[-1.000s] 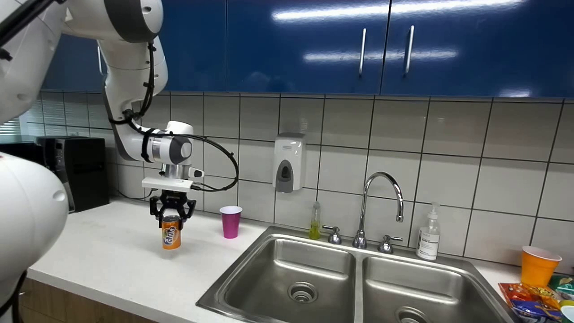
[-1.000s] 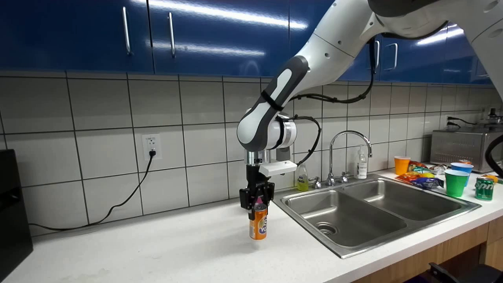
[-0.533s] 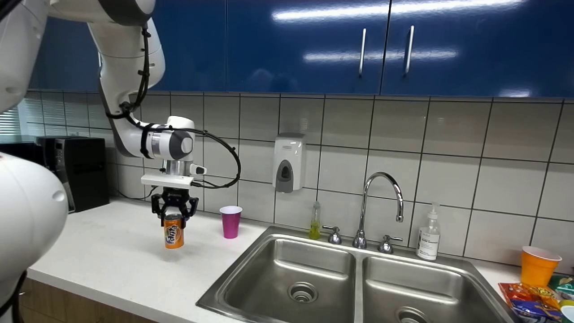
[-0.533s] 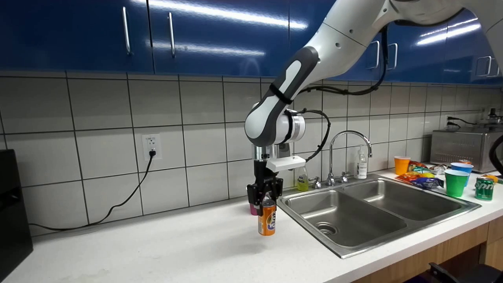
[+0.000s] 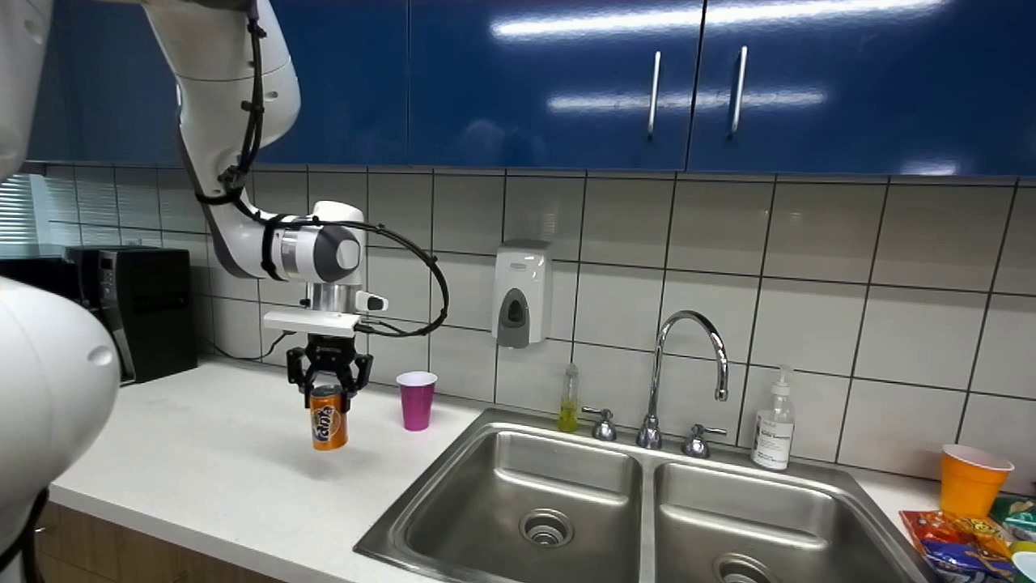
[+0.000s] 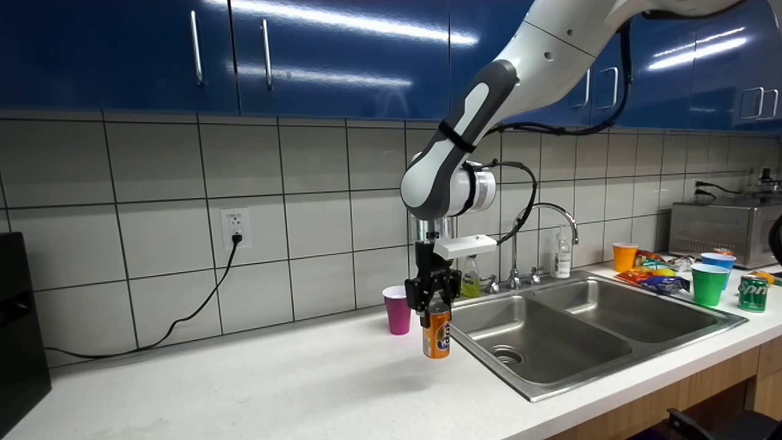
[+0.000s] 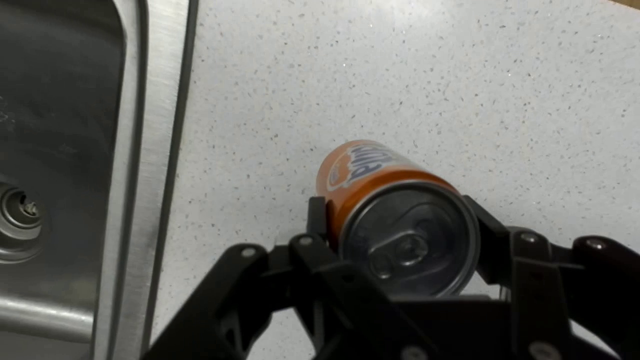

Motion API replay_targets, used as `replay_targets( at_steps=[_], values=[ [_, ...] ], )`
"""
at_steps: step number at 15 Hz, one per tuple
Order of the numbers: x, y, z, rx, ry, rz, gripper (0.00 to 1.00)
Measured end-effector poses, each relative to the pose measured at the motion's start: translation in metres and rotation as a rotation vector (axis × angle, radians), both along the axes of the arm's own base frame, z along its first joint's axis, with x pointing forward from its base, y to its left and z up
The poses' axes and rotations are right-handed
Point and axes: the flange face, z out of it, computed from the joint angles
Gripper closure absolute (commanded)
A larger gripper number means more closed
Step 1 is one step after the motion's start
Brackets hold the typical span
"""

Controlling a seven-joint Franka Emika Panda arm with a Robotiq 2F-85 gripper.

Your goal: Put the orange can in the sink on the left.

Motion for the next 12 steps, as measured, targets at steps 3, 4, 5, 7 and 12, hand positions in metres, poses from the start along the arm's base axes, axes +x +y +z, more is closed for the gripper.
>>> replay_targets(
  at_steps=[3, 4, 5, 7, 12],
  values=[
    [-0.005, -0.021, 0.0, -0.008, 0.007, -0.039, 0.61],
    [-0.006, -0.029, 0.001, -0.01, 0.009, -0.053, 0.61],
    [-0.007, -0.037, 0.001, -0.012, 0.01, -0.067, 0.61],
    [-0.009, -0.054, 0.002, -0.015, 0.012, -0.099, 0.61],
    [-0.015, -0.1, 0.01, -0.02, 0.007, -0.187, 0.61]
  ],
)
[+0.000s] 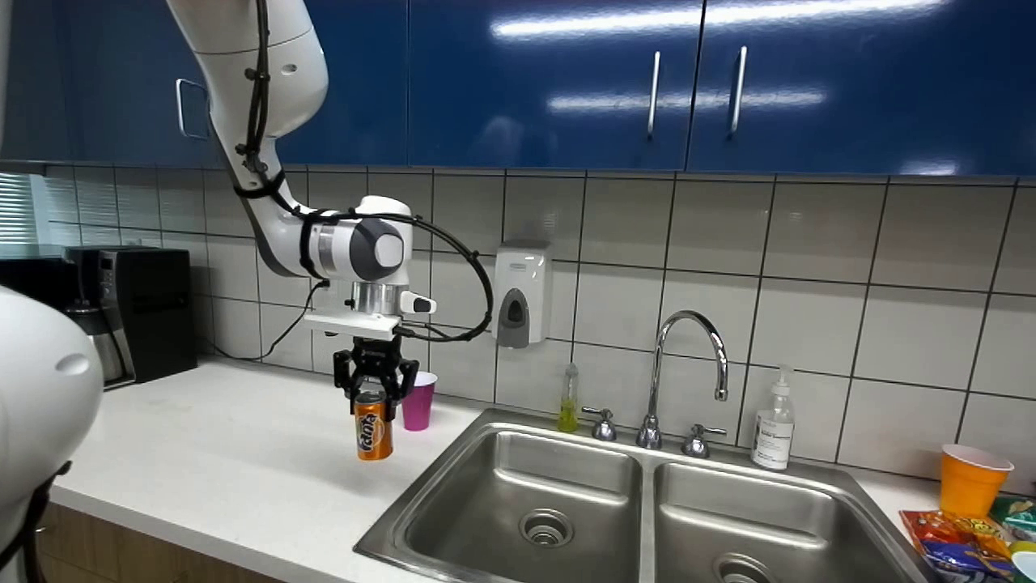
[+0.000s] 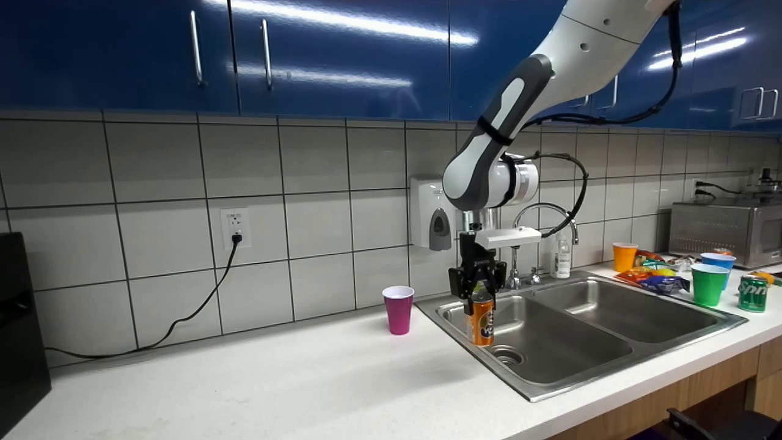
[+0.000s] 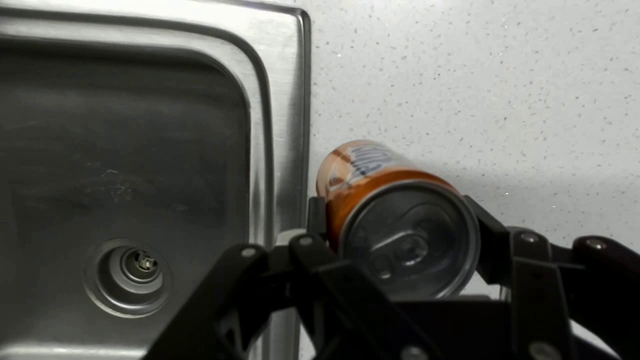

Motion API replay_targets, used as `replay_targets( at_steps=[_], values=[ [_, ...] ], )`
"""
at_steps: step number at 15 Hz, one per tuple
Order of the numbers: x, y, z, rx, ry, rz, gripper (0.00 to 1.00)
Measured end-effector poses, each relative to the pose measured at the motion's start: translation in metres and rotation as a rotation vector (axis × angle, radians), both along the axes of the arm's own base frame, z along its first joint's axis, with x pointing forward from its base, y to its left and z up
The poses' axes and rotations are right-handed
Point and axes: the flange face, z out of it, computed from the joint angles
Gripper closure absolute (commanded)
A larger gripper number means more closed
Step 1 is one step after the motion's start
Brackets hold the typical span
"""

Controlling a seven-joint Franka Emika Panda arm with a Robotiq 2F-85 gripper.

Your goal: Put the orange can in the sink on the left.

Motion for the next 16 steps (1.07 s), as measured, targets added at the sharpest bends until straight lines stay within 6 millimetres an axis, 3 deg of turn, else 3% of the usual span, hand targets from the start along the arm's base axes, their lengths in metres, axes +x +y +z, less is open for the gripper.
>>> replay_targets(
  at_steps=[7, 16],
  values=[
    [-0.009, -0.06, 0.009, -0.002, -0.009, -0.124, 0.61],
    [-0.02, -0.122, 0.006, -0.001, 0.0, -0.257, 0.61]
  ],
)
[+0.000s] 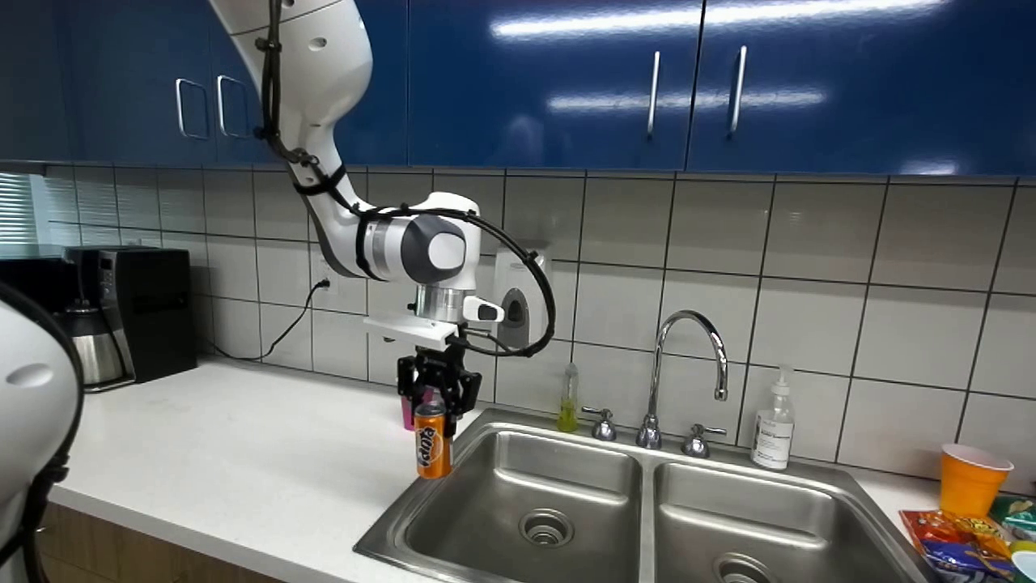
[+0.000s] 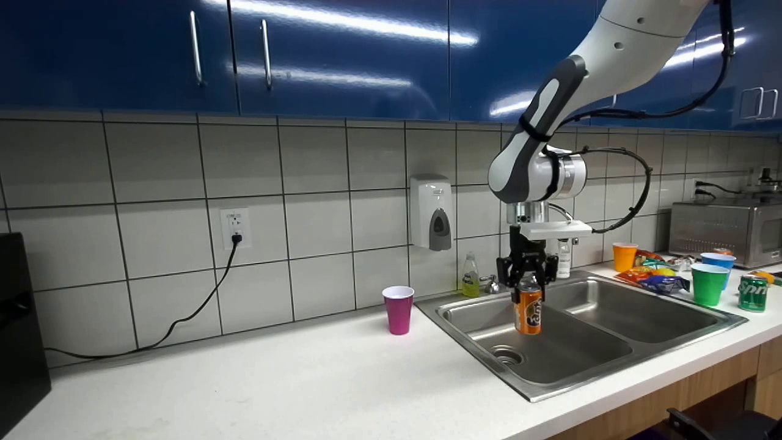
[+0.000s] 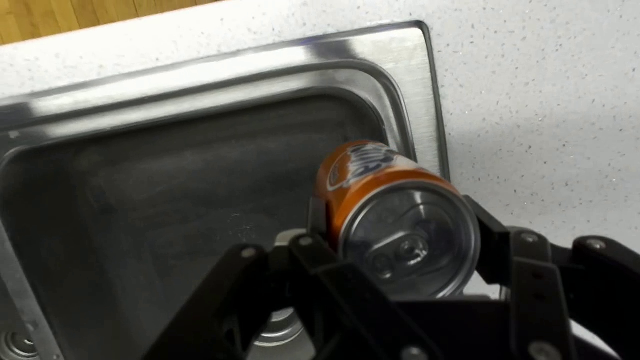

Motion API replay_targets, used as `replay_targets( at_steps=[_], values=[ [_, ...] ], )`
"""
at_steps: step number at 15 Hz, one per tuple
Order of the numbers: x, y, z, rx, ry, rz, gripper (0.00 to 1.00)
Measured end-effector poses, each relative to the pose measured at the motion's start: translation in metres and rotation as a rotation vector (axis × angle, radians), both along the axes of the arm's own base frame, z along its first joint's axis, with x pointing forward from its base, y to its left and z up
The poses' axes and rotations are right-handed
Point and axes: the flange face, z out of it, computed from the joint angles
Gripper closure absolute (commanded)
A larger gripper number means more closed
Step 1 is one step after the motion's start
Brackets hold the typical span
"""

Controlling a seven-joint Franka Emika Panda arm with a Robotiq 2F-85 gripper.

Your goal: Put the orange can in the sink on the left.

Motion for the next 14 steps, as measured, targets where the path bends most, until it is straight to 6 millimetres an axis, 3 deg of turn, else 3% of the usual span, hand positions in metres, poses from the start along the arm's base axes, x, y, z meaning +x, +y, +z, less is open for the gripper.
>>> replay_targets(
  at_steps=[7, 14],
  values=[
    [-0.005, -0.03, 0.001, 0.009, -0.004, -0.076, 0.61],
    [-0.005, -0.037, -0.01, 0.026, 0.009, -0.115, 0.61]
  ],
)
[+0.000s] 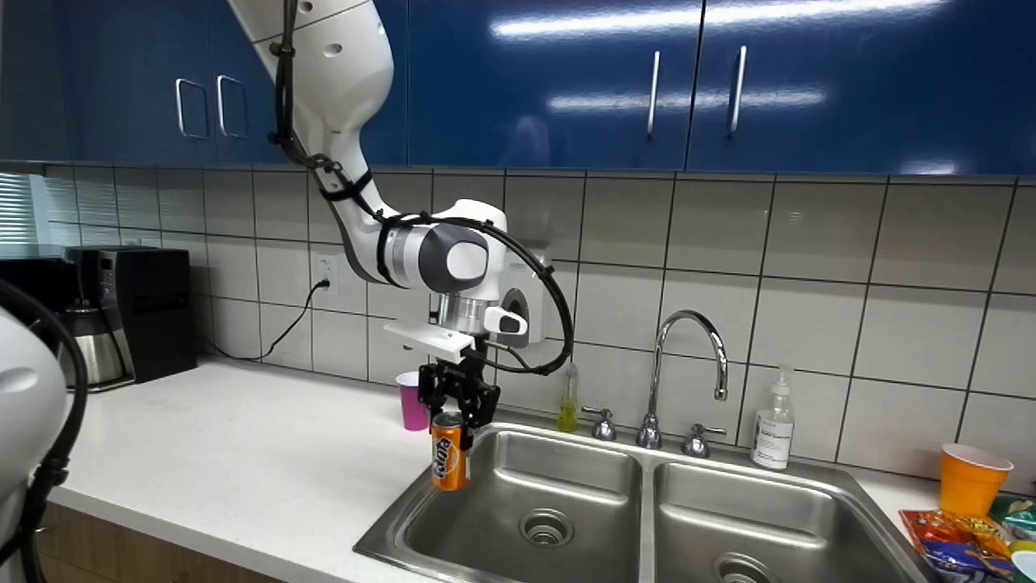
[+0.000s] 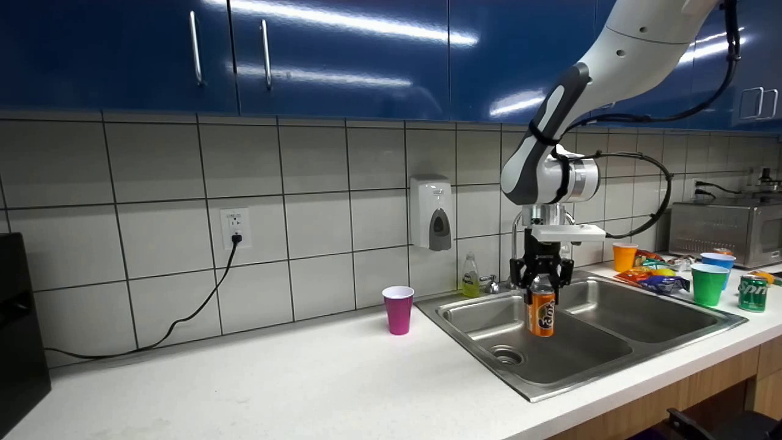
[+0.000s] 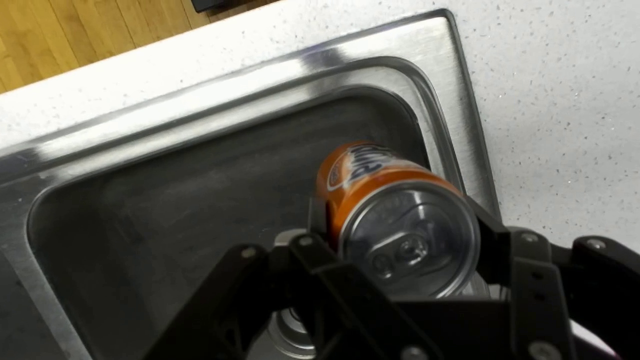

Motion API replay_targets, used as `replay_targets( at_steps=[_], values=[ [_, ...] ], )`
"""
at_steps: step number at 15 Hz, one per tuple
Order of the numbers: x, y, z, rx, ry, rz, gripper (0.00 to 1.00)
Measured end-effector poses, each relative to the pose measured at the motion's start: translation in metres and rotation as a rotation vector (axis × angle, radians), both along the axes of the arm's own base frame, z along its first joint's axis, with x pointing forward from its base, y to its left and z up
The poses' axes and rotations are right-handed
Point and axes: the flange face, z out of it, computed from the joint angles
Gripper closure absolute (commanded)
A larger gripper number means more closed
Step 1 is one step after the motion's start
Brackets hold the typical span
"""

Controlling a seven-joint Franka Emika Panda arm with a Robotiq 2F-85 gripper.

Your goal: Put the orange can in the sink on the left.

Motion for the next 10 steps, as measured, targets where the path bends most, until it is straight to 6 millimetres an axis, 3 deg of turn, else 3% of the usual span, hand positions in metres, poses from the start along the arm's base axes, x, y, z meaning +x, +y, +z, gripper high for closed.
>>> replay_targets(
  at_steps=[10],
  values=[
    [0.015, -0.005, -0.047, -0.019, 0.019, -0.001, 0.61]
  ],
)
